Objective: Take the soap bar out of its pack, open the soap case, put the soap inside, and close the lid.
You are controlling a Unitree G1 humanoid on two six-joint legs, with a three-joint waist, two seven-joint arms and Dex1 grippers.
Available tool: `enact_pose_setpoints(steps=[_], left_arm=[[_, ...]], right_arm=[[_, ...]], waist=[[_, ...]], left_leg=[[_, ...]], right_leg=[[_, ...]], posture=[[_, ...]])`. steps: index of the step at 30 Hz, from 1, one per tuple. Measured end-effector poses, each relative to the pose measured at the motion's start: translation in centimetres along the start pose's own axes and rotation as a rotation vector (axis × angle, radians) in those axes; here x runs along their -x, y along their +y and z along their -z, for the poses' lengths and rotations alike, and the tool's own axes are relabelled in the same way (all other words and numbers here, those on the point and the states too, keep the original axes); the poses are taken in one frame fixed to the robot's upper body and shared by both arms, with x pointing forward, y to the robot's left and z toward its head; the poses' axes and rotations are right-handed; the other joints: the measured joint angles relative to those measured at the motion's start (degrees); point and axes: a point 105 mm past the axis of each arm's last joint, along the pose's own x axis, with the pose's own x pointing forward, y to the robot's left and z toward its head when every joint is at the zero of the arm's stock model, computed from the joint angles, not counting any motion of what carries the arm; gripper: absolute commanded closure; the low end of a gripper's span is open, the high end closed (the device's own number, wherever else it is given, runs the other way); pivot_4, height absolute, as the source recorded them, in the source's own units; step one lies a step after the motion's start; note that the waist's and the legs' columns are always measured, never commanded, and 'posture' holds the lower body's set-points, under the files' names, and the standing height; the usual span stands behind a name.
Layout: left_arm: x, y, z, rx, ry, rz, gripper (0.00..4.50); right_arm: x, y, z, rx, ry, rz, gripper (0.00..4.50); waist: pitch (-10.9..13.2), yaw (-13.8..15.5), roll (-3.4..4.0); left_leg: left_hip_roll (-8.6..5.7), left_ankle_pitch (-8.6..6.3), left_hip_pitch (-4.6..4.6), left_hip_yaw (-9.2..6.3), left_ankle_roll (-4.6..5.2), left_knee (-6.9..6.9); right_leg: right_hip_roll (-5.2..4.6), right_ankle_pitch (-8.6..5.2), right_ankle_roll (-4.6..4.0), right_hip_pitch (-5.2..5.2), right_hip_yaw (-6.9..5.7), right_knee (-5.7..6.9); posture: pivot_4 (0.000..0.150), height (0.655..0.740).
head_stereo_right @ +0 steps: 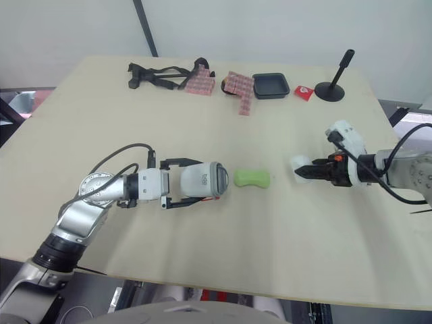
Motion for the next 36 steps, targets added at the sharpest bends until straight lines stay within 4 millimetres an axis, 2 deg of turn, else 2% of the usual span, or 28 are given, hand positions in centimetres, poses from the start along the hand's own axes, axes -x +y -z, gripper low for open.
enact_pose_setpoints(steps=[2, 6, 12, 22, 24, 28, 29, 36], left_arm=[[0.0, 0.0, 0.1, 0.003, 0.001, -0.001, 1.0], [0.0, 0.0, 0.3, 0.013, 0.004, -0.003, 1.0], [0.0, -0.1, 0.4, 0.018, 0.005, -0.006, 1.0], [0.1, -0.2, 0.6, 0.031, 0.015, -0.019, 1.0], [0.1, -0.2, 0.6, 0.03, 0.015, -0.02, 1.0], [0.1, -0.3, 0.6, 0.032, 0.017, -0.021, 1.0], [0.1, -0.3, 0.6, 0.032, 0.017, -0.021, 1.0], [0.1, -0.3, 0.7, 0.034, 0.02, -0.021, 1.0]], right_arm=[[-0.2, -0.8, 0.4, 0.098, 0.062, 0.048, 2.49], [-1.1, -1.4, -0.1, 0.251, 0.114, 0.076, 2.49], [-2.6, -1.5, 0.1, 0.375, 0.174, 0.055, 2.49], [-3.4, -2.0, 0.1, 0.559, 0.227, 0.027, 2.49], [-3.4, -2.1, 0.2, 0.572, 0.237, 0.023, 1.48], [-3.9, -1.9, 0.2, 0.591, 0.236, 0.001, 0.21], [-3.9, -1.9, 0.2, 0.597, 0.235, 0.003, 0.02], [-3.1, -2.2, -0.9, 0.646, 0.136, 0.017, 0.02]], waist=[[0.0, 0.0, 0.0], [0.0, -0.1, 0.0], [0.0, 0.0, 0.01], [0.0, -0.4, 0.01], [0.0, -0.4, 0.01], [0.0, -0.6, 0.01], [0.0, -0.6, 0.01], [0.0, -0.6, 0.01]], left_leg=[[-0.01, 0.0, 0.0, 0.0, 0.0, 0.02], [0.01, 0.0, 0.0, 0.0, 0.01, 0.08], [0.01, -0.01, -0.01, 0.0, 0.02, 0.16], [0.06, -0.01, 0.0, 0.01, 0.03, 0.28], [0.06, 0.0, 0.01, 0.01, 0.03, 0.32], [0.06, 0.0, 0.01, 0.01, 0.03, 0.37], [0.06, 0.0, 0.01, 0.01, 0.03, 0.38], [0.06, 0.0, 0.0, 0.02, 0.03, 0.39]], right_leg=[[0.07, 0.0, 0.0, 0.0, -0.01, 0.02], [0.1, 0.0, 0.0, 0.0, 0.02, 0.07], [0.08, 0.0, 0.0, 0.0, 0.0, 0.12], [-0.08, -0.01, -0.02, -0.01, 0.02, 0.27], [-0.09, -0.01, -0.02, -0.01, 0.03, 0.31], [-0.1, -0.01, -0.02, -0.03, 0.03, 0.38], [-0.1, -0.01, -0.03, -0.03, 0.03, 0.39], [-0.11, -0.01, -0.03, -0.04, 0.07, 0.4]], posture=[[0.15, 0.74], [0.15, 0.74], [0.15, 0.74], [0.15, 0.74], [0.15, 0.74], [0.15, 0.74], [0.15, 0.74], [0.15, 0.74]])
